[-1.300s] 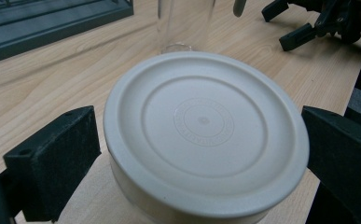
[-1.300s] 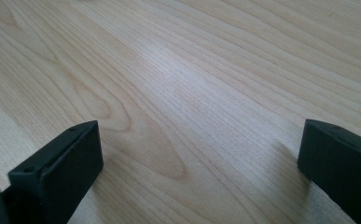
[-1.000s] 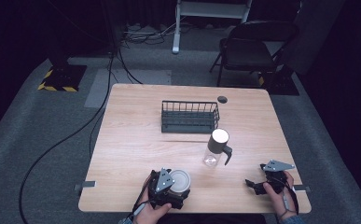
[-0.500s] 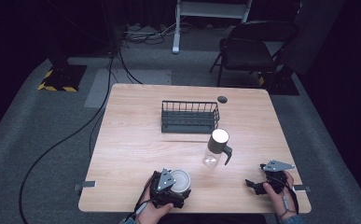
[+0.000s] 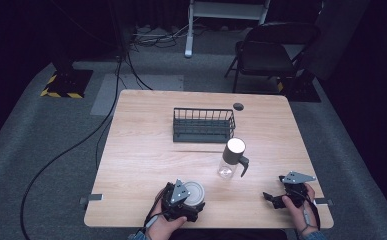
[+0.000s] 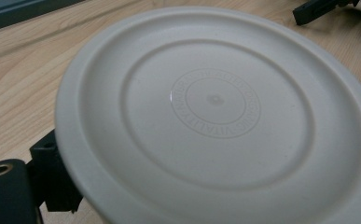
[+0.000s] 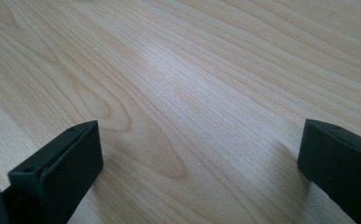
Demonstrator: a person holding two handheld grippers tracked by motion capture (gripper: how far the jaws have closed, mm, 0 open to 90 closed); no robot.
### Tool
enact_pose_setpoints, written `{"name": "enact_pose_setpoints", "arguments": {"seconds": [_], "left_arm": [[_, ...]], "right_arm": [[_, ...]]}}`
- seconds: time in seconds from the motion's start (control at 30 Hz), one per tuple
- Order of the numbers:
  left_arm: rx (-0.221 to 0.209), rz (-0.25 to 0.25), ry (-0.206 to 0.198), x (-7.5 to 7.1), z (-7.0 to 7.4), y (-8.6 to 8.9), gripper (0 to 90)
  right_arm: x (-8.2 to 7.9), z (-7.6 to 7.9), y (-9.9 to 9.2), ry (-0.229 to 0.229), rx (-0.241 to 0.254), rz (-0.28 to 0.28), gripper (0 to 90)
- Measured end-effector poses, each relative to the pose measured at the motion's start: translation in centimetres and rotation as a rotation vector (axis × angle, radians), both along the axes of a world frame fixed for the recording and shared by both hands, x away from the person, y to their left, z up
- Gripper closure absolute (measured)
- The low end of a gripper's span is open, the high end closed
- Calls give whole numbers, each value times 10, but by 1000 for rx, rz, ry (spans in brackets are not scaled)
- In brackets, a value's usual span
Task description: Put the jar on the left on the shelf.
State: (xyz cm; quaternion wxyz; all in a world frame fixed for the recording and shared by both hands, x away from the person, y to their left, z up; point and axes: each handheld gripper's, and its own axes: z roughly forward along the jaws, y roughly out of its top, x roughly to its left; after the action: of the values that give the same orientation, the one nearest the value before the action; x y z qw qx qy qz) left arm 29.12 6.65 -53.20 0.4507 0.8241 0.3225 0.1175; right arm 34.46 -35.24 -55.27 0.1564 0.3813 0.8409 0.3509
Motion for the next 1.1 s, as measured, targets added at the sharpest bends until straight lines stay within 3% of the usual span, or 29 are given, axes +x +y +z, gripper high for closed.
{"name": "enact_pose_setpoints", "arguments": {"seconds": [0.13,0.7,0.87,1.1], "left_arm": [[-6,-9,-1,2,4,0,88],[9,-15,-78,12,37,4,90],[-26,-5,-55,18,44,8,91],[-41,-6,-56,24,53,9,91]], "right_arm": [[0,0,0,0,0,0,0],[0,0,0,0,0,0,0],[0,0,0,0,0,0,0],[0,0,0,0,0,0,0]]}}
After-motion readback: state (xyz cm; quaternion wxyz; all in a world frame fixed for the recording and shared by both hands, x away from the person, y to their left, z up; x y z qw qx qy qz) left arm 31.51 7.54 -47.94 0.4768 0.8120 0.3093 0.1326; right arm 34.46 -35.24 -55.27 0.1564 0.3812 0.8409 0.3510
